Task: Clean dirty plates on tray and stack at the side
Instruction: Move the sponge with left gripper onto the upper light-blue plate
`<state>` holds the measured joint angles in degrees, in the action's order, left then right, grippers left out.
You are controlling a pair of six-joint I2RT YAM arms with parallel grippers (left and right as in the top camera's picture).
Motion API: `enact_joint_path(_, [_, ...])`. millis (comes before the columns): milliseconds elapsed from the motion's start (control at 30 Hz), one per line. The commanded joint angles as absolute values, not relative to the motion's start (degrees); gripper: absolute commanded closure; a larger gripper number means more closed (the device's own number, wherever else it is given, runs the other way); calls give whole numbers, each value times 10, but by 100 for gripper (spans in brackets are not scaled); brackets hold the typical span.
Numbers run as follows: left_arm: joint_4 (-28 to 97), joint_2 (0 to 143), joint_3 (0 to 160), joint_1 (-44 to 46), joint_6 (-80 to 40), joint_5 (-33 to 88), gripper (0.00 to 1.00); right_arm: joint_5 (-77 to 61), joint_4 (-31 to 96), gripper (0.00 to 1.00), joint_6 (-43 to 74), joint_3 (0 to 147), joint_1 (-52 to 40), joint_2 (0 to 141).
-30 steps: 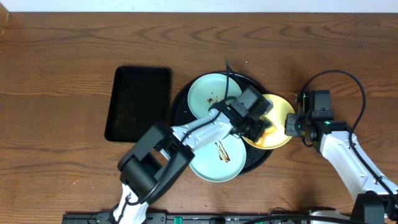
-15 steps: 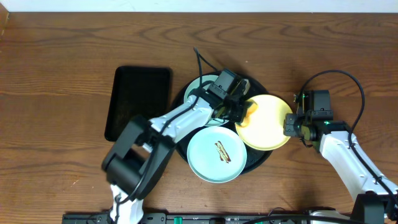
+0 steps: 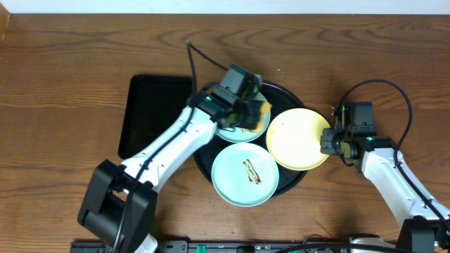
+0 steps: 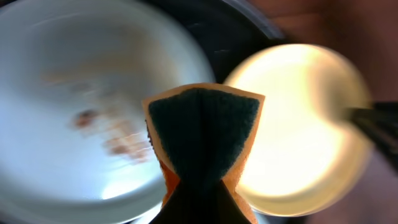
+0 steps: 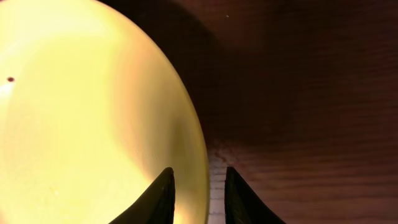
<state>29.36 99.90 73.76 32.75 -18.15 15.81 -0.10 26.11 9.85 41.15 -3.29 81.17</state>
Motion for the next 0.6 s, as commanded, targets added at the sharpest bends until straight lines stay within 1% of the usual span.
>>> enact_joint_path(0, [315, 994, 738, 296, -176, 96, 93, -11, 262, 76, 98, 410, -34, 814])
enact_joint_path(100, [333, 994, 737, 269, -176, 96, 92, -11, 260, 83, 98, 403, -34, 817])
enact_joint_path(200, [346, 994, 737, 246, -176, 96, 93, -11, 256, 96, 98, 403, -34, 820])
enact_joint_path(233, [351, 994, 737, 242, -176, 96, 93, -11, 255, 99, 98, 403, -34, 820])
enact_joint_path(567, [389, 994, 737, 229, -176, 95, 92, 20, 232, 99, 81, 424, -34, 798])
